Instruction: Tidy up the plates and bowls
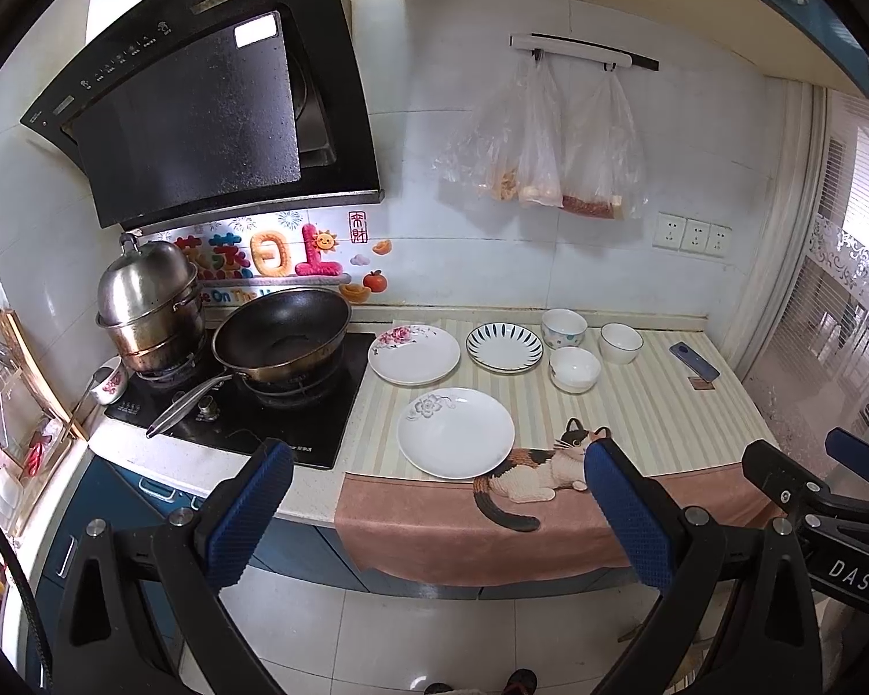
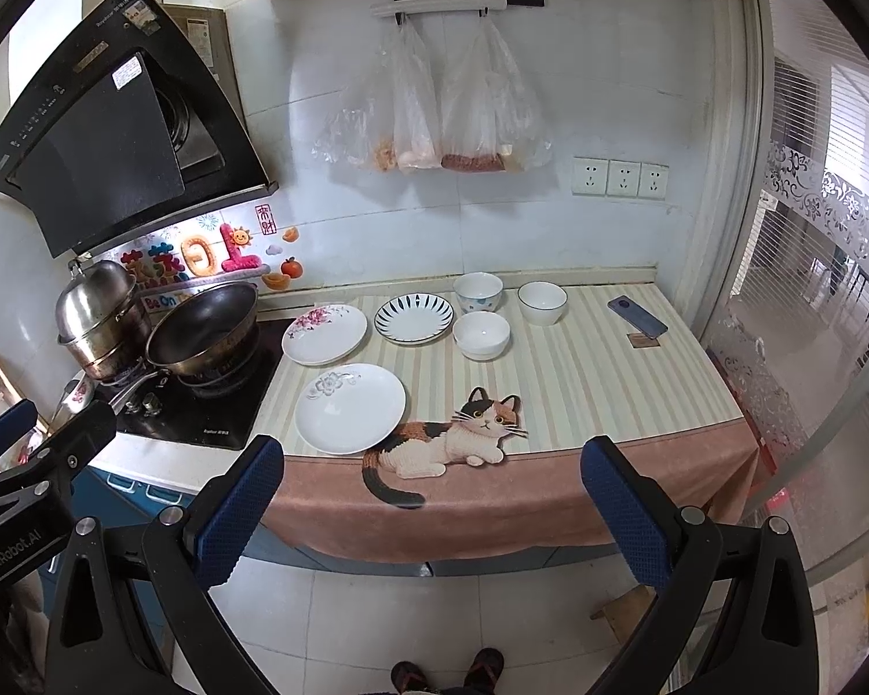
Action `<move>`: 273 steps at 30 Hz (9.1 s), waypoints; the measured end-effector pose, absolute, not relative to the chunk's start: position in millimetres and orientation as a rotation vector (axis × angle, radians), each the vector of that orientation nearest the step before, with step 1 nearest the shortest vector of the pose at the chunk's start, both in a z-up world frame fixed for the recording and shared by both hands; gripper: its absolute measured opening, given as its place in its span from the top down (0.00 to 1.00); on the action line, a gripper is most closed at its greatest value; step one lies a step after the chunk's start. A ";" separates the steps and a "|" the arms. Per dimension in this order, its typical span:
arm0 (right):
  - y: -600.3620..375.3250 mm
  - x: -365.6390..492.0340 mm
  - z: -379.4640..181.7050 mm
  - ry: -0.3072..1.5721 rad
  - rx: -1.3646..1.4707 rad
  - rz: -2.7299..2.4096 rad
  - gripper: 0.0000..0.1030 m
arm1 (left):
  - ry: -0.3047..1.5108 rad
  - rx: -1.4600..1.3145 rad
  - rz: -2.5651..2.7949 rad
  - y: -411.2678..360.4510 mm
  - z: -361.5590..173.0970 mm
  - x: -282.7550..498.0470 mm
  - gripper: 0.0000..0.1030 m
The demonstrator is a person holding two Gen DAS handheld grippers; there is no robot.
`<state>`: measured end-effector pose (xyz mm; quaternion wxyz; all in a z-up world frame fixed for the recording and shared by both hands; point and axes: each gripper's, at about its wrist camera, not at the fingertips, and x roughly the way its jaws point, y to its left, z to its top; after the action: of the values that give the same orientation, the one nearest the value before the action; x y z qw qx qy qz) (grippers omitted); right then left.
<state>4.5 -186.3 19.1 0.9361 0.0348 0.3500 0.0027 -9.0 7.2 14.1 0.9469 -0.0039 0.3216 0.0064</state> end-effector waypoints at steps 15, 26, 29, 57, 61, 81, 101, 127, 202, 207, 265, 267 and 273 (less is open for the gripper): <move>-191.7 5.7 19.7 0.697 0.082 -0.002 0.00 | 0.649 -0.005 0.012 8.9 21.0 -6.4 0.00; -197.7 9.4 19.5 0.701 0.085 -0.001 0.00 | 0.645 -0.005 0.010 5.6 21.0 -3.9 0.00; -197.3 9.5 19.5 0.700 0.085 -0.002 0.00 | 0.646 -0.003 0.010 2.9 21.0 -3.0 0.00; -176.4 33.2 -3.9 0.736 0.136 0.026 0.00 | 0.632 -0.021 0.003 17.0 -10.3 18.1 0.00; -163.3 54.6 -24.8 0.746 0.123 0.064 0.00 | 0.611 -0.021 0.004 28.9 -33.0 39.3 0.00; -167.5 360.7 -279.4 1.227 0.196 0.180 0.01 | 0.897 -0.016 0.082 81.0 -221.8 275.6 0.00; -138.5 478.1 -414.6 1.459 0.293 0.421 0.85 | 1.372 -0.182 -0.105 85.6 -373.9 381.7 0.69; -271.5 454.4 -360.5 1.422 0.399 0.297 0.85 | 1.365 -0.128 -0.224 -15.3 -332.1 386.5 0.69; -5.3 755.9 -412.4 1.405 0.092 0.598 0.80 | 1.285 -0.345 0.187 131.8 -361.8 491.4 0.70; -4.9 751.2 -410.8 1.383 0.074 0.645 0.80 | 1.260 -0.331 0.195 131.0 -363.4 488.2 0.71; -342.8 441.8 -377.3 1.318 0.348 0.412 0.80 | 1.347 -0.077 -0.104 -107.3 -330.3 328.8 0.71; -342.3 443.3 -379.0 1.320 0.351 0.412 0.80 | 1.342 -0.068 -0.096 -108.8 -330.5 329.4 0.71; -341.6 442.8 -382.6 1.322 0.349 0.409 0.80 | 1.337 -0.034 -0.080 -111.9 -331.3 334.7 0.71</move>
<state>442.8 -341.6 -382.6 0.7559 0.1599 0.6064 0.1877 334.7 -111.9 -331.3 0.7838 -0.0159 0.6197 -0.0371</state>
